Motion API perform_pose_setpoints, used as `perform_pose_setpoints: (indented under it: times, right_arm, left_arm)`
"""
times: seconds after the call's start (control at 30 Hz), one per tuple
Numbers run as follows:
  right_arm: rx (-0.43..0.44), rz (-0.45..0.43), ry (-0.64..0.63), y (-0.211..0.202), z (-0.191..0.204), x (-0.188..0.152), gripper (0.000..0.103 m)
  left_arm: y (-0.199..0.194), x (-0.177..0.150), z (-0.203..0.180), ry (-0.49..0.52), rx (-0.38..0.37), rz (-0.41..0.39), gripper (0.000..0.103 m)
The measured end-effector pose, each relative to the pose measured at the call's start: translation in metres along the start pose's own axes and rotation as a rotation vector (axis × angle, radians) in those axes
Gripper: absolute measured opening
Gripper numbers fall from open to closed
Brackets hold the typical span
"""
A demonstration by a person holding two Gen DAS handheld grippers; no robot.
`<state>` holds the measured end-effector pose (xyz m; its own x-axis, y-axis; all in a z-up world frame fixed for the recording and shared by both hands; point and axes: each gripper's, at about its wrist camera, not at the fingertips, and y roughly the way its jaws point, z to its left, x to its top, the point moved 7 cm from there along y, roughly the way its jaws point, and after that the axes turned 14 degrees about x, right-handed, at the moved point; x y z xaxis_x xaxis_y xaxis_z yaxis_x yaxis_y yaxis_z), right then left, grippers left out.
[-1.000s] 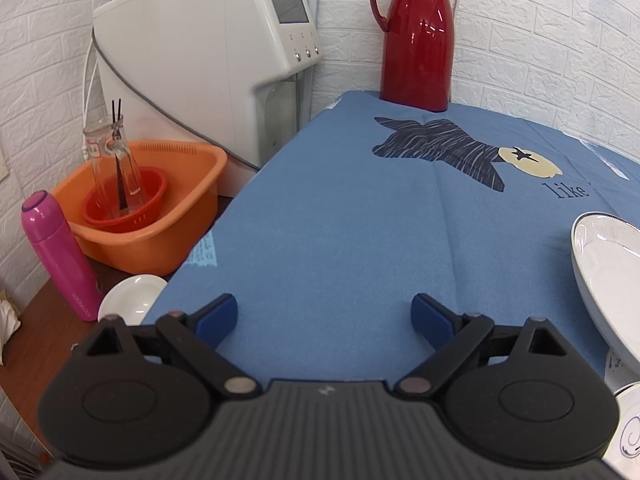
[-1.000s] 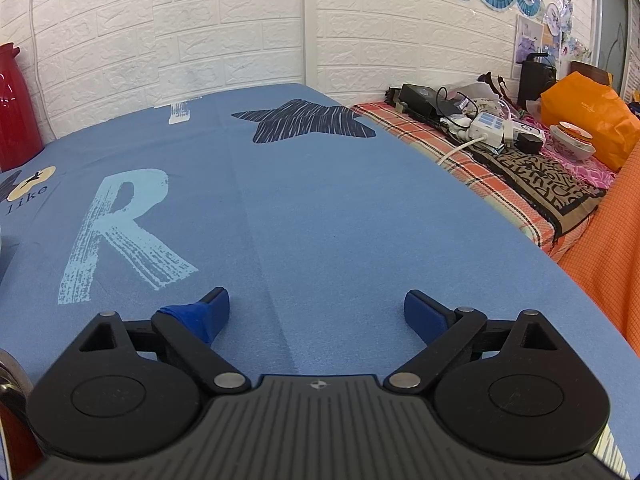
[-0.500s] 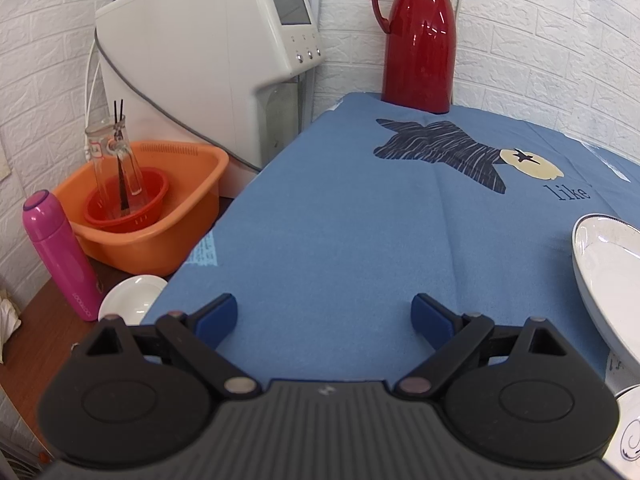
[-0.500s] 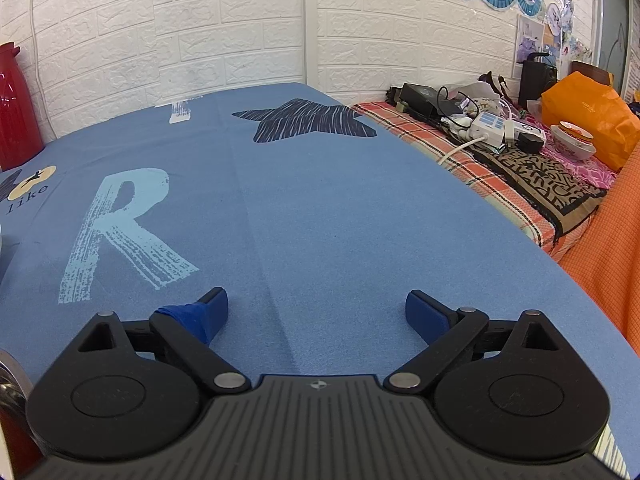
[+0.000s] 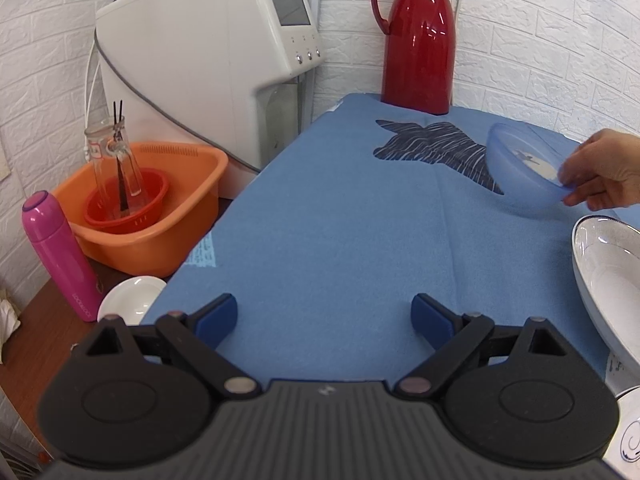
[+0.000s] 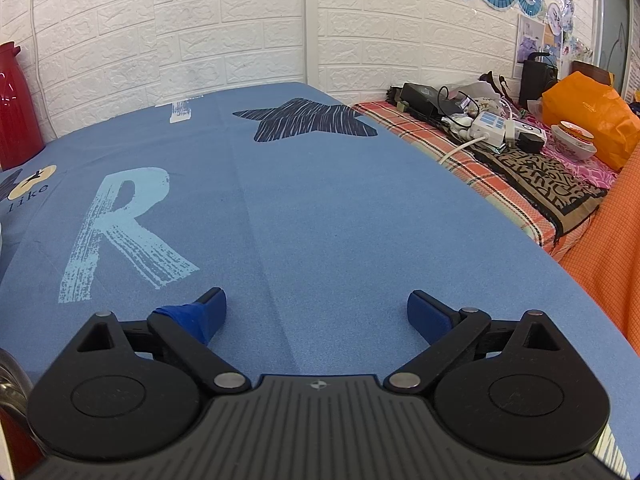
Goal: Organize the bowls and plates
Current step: 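Lift the blue bowl and red bowl out of the steel bowl by hand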
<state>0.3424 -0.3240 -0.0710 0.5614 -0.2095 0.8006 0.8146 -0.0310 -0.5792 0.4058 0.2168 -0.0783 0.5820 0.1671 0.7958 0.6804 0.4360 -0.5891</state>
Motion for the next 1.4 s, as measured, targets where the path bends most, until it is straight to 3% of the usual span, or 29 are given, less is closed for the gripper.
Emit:
perform_pose_setpoints:
  times: [1.4]
  right_arm:
    - [0.002,0.003,-0.001,0.0035,0.0049,-0.0015,0.088]
  left_arm:
    - [0.0003,-0.0002,-0.0011,0.001,-0.002,-0.003,0.093]
